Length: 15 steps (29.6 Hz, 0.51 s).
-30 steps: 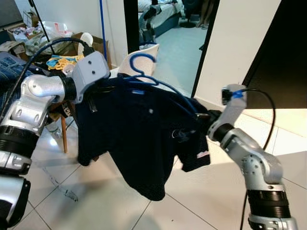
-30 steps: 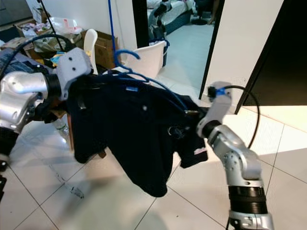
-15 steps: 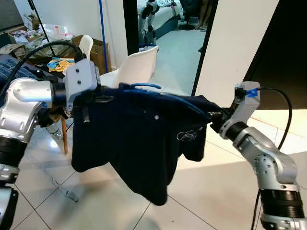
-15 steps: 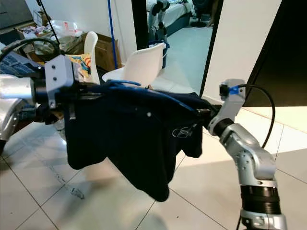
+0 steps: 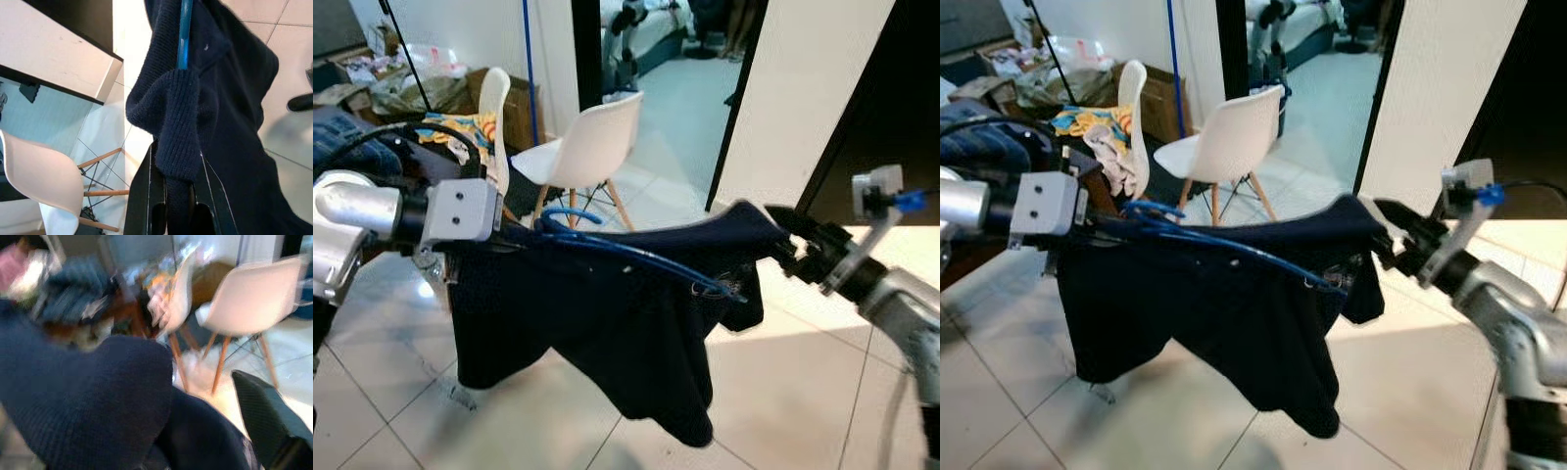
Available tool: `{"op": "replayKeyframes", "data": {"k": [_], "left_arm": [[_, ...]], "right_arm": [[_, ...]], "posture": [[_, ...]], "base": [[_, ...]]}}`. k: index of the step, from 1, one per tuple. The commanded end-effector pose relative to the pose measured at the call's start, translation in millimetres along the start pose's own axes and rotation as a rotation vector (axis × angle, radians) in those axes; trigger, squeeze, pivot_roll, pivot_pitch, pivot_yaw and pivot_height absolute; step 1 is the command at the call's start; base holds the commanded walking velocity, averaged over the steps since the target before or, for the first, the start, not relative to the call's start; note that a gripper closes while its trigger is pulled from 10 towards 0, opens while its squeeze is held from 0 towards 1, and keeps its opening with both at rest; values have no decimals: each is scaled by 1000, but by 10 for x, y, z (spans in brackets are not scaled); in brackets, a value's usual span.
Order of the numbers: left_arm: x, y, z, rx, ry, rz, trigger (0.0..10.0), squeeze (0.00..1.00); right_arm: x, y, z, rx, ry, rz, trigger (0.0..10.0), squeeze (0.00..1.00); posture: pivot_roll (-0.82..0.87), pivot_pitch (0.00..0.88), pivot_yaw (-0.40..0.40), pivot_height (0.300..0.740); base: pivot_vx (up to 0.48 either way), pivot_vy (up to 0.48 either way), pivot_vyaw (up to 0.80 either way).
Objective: Hang hanger
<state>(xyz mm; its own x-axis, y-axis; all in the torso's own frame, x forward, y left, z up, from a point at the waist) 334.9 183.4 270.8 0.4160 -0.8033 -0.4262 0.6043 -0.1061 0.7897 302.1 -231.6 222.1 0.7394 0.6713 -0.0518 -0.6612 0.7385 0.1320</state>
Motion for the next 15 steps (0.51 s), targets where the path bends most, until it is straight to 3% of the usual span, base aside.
{"op": "replayKeyframes", "data": {"k": [1,6,10,12,13,14,15], "left_arm": [[-349,-37,-328,-76,203,3,10000,0],[-319,213,-267,-8,212,116,10000,0],[-258,461,-174,40,187,239,10000,0],[-273,555,-164,60,199,298,10000,0],[-279,589,-159,70,203,320,10000,0],[-280,619,-146,85,202,337,10000,0],[-280,619,-146,85,202,337,10000,0]], "right_arm": [[-223,-101,8,-69,50,-39,10000,1000],[-222,128,-36,-41,119,81,10000,1000],[-129,202,-335,-47,305,64,10000,1000],[-41,238,-343,22,275,47,10000,1000],[15,300,-316,65,238,71,10000,1000],[69,470,-231,110,166,164,10000,1000],[69,470,-231,110,166,164,10000,1000]], "posture": [[30,98,18,740],[17,96,22,740],[14,94,23,740],[14,93,24,740],[9,91,23,740],[9,91,23,740],[9,91,23,740]], "base": [[0,0,0],[0,0,0],[0,0,0],[0,0,0],[0,0,0],[0,0,0],[0,0,0]]}}
Point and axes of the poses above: a point about 5 cm out from each wrist's last joint towards the gripper, its own x axis pointing out of the wrist towards the gripper, its own z axis along the axis of the wrist's last joint, y = z × x, the point moved 4 cm from there along x, pointing out of the wrist towards the gripper, and after that the axes turned 7 degrees about x, right-handed, at the moved point
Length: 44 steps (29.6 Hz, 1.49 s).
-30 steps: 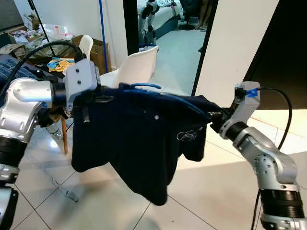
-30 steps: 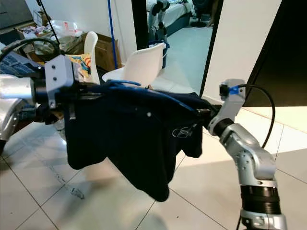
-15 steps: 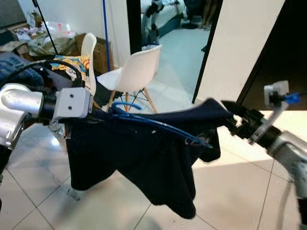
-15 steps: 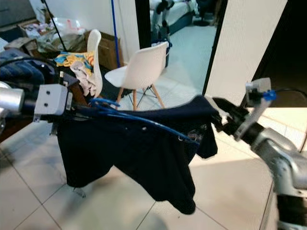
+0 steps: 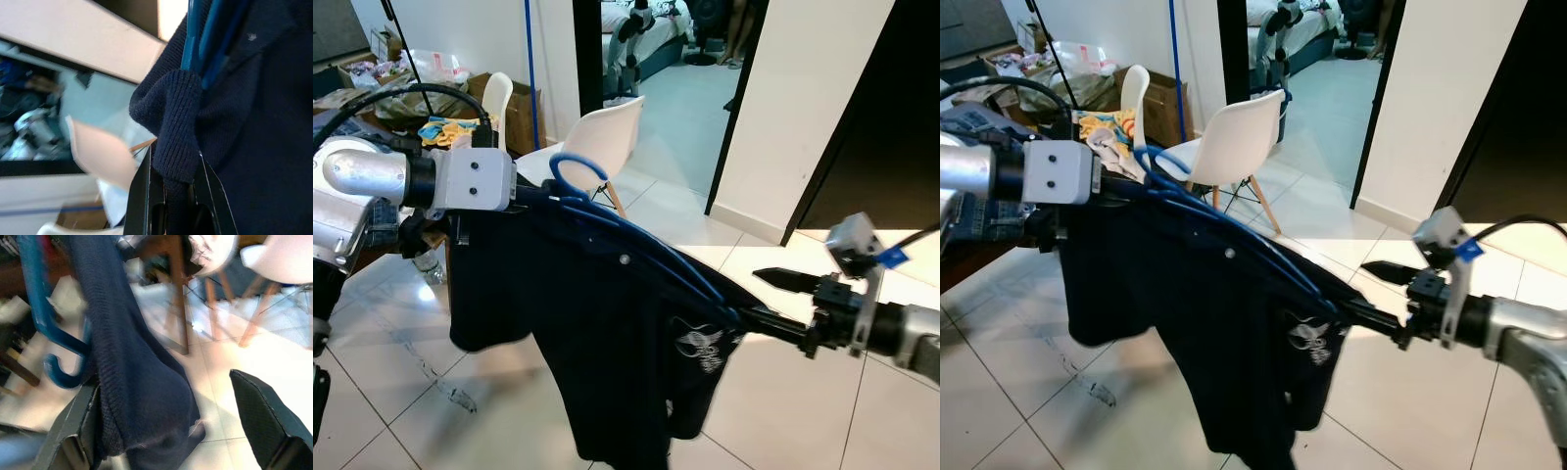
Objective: Hang hanger
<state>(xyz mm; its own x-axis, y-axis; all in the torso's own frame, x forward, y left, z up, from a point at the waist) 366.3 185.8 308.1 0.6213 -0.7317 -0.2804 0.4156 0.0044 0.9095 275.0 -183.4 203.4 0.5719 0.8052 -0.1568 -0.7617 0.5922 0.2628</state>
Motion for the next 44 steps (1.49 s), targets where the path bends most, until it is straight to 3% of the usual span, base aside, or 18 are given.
{"op": "replayKeyframes", "data": {"k": [1,2,5,10,12,14,15,19,21,22,23,24,26,27,28,32,40,44], "left_arm": [[-166,199,-89,15,61,115,10000,0],[-166,199,-89,15,61,115,10000,0],[-51,159,58,88,-13,93,10000,0],[63,66,194,124,-94,56,10000,0],[100,22,232,125,-121,38,10000,0],[144,-44,280,142,-152,-4,10000,0],[144,-44,280,142,-152,-4,10000,0],[182,-160,288,130,-177,-102,10000,0],[145,-357,283,82,-197,-238,10000,0],[145,-357,283,82,-197,-238,10000,0],[133,-413,278,65,-200,-275,10000,0],[121,-473,271,41,-204,-317,10000,0],[116,-500,267,28,-205,-337,10000,0],[113,-538,239,21,-190,-363,10000,0],[113,-579,198,20,-166,-393,10000,0],[128,-559,167,20,-141,-383,10000,0],[210,-445,170,47,-114,-339,10000,0],[238,-400,213,47,-121,-327,10000,0]], "right_arm": [[-17,206,198,71,-134,125,10000,1000],[-17,206,198,71,-134,125,10000,1000],[52,293,444,161,-333,201,10000,1000],[65,397,558,203,-451,271,10000,1000],[113,391,472,203,-411,247,10000,1000],[129,309,378,117,-326,145,10000,1000],[129,309,378,117,-326,145,10000,1000],[58,225,504,-120,-265,45,10000,1000],[87,266,594,-294,-199,29,10000,647],[87,266,594,-294,-199,29,10000,647],[116,293,602,-350,-164,33,10000,424],[149,324,612,-398,-141,40,10000,59],[169,341,614,-419,-130,44,10000,59],[213,407,647,-432,-134,71,10000,0],[286,527,654,-464,-114,127,10000,0],[388,708,522,-479,-37,227,10000,0],[540,832,389,-437,26,294,10000,0],[667,768,380,-421,38,241,10000,0]], "posture": [[9,90,19,740],[9,90,19,740],[5,86,16,740],[4,84,13,740],[5,83,14,740],[4,87,18,740],[4,87,18,740],[7,89,21,740],[12,88,25,740],[12,88,25,740],[13,89,26,740],[15,89,27,740],[15,89,27,740],[18,88,30,740],[19,87,31,740],[18,87,34,740],[19,86,33,740],[16,85,32,740]], "base": [[0,0,0],[0,0,0],[0,0,0],[0,0,0],[0,0,0],[0,0,0],[0,0,0],[0,0,0],[0,0,0],[0,0,0],[0,0,0],[0,0,0],[0,0,0],[0,0,0],[0,0,0],[0,0,0],[0,0,0],[0,0,0]]}}
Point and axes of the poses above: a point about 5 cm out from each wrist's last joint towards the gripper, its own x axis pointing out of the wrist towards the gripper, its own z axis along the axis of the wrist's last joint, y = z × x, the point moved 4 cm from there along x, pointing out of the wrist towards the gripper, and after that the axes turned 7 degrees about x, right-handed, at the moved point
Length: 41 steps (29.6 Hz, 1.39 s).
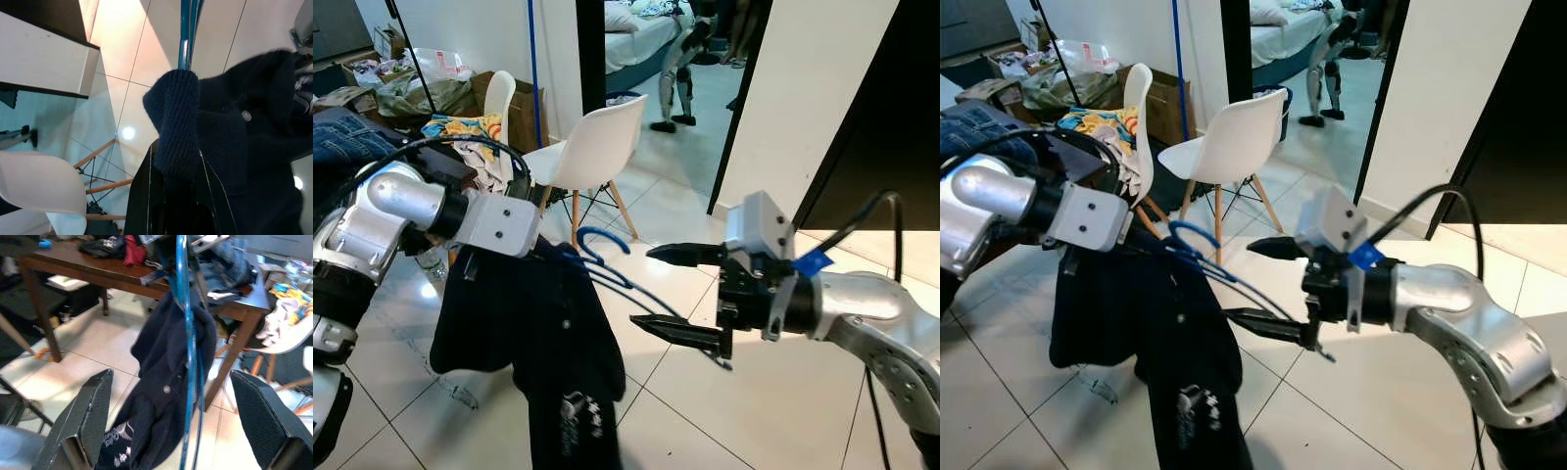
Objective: Hang hanger
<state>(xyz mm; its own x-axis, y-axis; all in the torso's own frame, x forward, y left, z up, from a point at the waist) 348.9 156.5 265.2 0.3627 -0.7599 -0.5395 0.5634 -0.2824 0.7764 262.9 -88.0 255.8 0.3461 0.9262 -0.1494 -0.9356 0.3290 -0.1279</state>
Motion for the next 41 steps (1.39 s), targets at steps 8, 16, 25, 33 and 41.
{"op": "replayKeyframes", "data": {"k": [8,16,25,33,41], "left_arm": [[69,135,130,24,-38,34,10000,0],[96,138,166,45,-48,21,10000,0],[89,165,188,94,-37,10,10000,0],[83,272,340,102,-141,62,10000,953],[-105,607,305,108,-121,285,10000,1000]], "right_arm": [[228,-147,-195,47,67,-124,4078,0],[283,-191,-231,65,79,-160,0,0],[293,-274,-238,62,82,-216,0,0],[328,-334,-238,79,57,-266,0,0],[361,-445,-201,132,-13,-349,0,0]], "posture": [[16,84,31,740],[15,83,31,740],[12,79,34,740],[13,74,33,740],[14,72,28,740]], "base": [[0,0,0],[0,0,0],[0,0,0],[0,0,0],[0,0,0]]}}
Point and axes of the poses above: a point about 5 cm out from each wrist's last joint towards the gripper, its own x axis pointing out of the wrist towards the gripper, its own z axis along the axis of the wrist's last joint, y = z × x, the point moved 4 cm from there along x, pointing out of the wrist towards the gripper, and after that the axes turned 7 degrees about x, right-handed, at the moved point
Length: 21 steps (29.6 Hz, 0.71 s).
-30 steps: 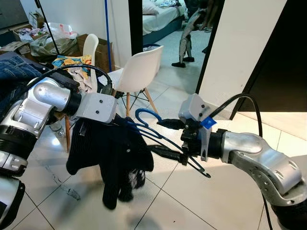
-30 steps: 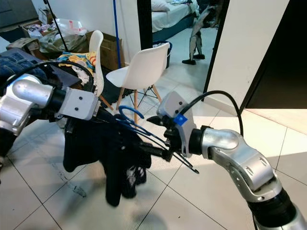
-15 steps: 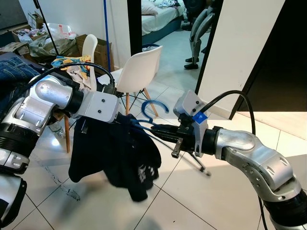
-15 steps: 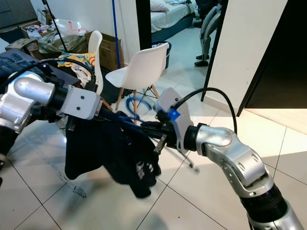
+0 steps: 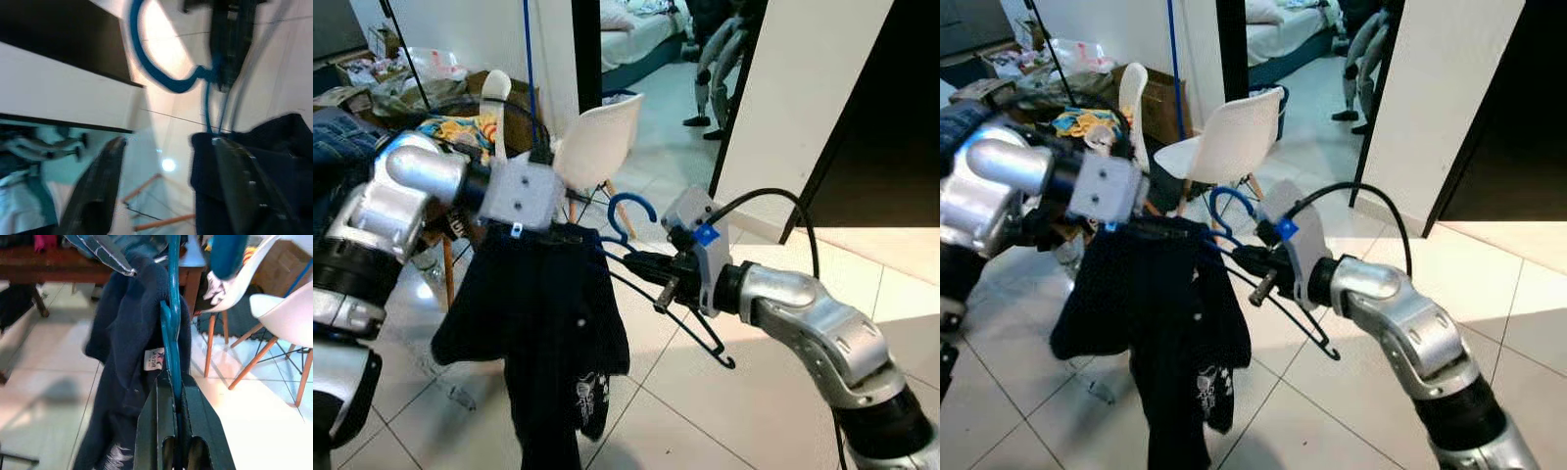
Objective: Hang hanger
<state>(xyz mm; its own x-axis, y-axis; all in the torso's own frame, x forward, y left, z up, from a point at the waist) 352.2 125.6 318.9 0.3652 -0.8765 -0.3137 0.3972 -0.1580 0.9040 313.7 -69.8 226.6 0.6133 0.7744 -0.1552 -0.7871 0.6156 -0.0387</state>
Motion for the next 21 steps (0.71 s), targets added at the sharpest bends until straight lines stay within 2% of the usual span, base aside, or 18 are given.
{"op": "replayKeyframes", "data": {"k": [1,6,7,8,10,12,13,14,15,16,17,19,20,21], "left_arm": [[-46,93,-29,6,12,65,10000,1000],[-153,213,-72,26,49,136,10000,1000],[-215,297,-87,40,73,192,10000,1000],[-215,297,-87,40,73,192,10000,1000],[-331,498,-89,37,99,349,10000,1000],[-331,498,-89,37,99,349,10000,1000],[-363,578,-77,13,87,439,10000,1000],[-359,615,-95,-58,62,553,10000,1000],[-359,615,-95,-58,62,553,10000,1000],[-328,602,-139,-152,33,645,10000,1000],[-328,602,-139,-152,33,645,10000,1000],[-157,420,-272,-362,-11,775,10000,1000],[-157,420,-272,-362,-11,775,10000,1000],[20,231,-309,-527,-87,821,10000,0]], "right_arm": [[-10,-60,95,2,-47,-38,0,0],[8,-127,100,41,-76,-87,0,0],[9,-181,113,59,-97,-121,0,0],[9,-181,113,59,-97,-121,0,0],[0,-349,170,99,-155,-220,0,0],[0,-349,170,99,-155,-220,0,0],[-4,-431,211,115,-185,-267,0,0],[-7,-504,291,138,-229,-305,0,0],[-7,-504,291,138,-229,-305,0,0],[-2,-541,361,158,-264,-324,0,0],[-2,-541,361,158,-264,-324,0,0],[39,-514,487,180,-315,-309,0,0],[39,-514,487,180,-315,-309,0,0],[68,-457,561,190,-343,-281,0,0]], "posture": [[14,72,28,740],[16,77,28,740],[18,78,28,740],[18,78,28,740],[20,79,28,740],[20,79,28,740],[22,79,26,740],[25,82,23,740],[25,82,23,740],[25,82,23,740],[25,82,23,740],[26,81,16,740],[26,81,16,740],[22,85,19,740]], "base": [[0,0,0],[0,0,0],[0,0,0],[0,0,0],[0,0,0],[0,0,0],[0,0,0],[0,0,0],[0,0,0],[0,0,0],[0,0,0],[0,0,0],[0,0,0],[0,0,0]]}}
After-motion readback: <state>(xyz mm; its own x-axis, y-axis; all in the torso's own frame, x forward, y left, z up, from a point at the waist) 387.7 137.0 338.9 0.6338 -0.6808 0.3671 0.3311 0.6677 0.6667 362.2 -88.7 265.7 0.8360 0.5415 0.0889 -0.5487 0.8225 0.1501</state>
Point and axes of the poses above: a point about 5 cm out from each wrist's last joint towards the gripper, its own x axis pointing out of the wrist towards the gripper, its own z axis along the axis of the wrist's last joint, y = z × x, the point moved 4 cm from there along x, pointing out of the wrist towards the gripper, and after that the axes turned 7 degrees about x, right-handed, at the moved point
